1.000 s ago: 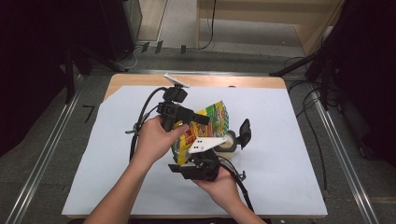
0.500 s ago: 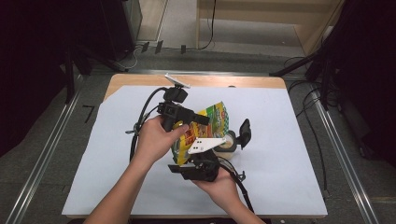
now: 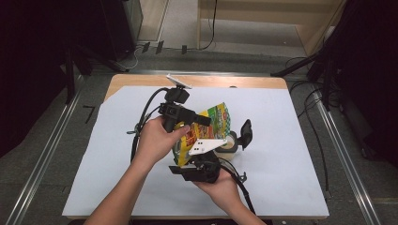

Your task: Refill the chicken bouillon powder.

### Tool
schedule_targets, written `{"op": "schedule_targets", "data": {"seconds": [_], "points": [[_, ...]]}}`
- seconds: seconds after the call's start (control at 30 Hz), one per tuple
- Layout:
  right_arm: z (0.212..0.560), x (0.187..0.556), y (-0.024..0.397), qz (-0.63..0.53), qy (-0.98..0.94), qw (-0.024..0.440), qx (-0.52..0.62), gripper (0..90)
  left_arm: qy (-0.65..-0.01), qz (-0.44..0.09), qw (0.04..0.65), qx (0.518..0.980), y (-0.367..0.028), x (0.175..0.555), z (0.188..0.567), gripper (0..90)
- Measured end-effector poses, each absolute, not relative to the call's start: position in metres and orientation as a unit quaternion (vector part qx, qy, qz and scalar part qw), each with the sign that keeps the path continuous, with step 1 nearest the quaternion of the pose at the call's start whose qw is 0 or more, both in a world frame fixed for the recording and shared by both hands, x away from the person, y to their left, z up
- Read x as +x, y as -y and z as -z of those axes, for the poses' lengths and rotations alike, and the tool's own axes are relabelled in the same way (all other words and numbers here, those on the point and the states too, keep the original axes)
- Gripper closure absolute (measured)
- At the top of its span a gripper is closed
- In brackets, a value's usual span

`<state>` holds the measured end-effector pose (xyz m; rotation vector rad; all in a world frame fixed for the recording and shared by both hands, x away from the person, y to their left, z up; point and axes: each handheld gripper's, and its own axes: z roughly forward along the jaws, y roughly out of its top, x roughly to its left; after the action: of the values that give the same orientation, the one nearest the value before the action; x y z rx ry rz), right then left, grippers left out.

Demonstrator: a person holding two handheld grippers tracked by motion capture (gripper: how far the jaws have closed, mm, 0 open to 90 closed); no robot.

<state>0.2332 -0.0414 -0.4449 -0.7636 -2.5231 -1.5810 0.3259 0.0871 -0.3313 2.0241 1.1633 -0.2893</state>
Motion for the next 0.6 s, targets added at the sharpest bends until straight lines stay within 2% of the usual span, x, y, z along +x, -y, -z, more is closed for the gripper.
{"op": "schedule_targets", "data": {"seconds": [0.6], "points": [[0.4455, 0.2319, 0.0411, 0.514, 0.821, 0.03, -0.246, 68.2, -0.453, 0.114, 0.384, 0.796, -0.0858, 0.3253, 0.331, 71.2]]}}
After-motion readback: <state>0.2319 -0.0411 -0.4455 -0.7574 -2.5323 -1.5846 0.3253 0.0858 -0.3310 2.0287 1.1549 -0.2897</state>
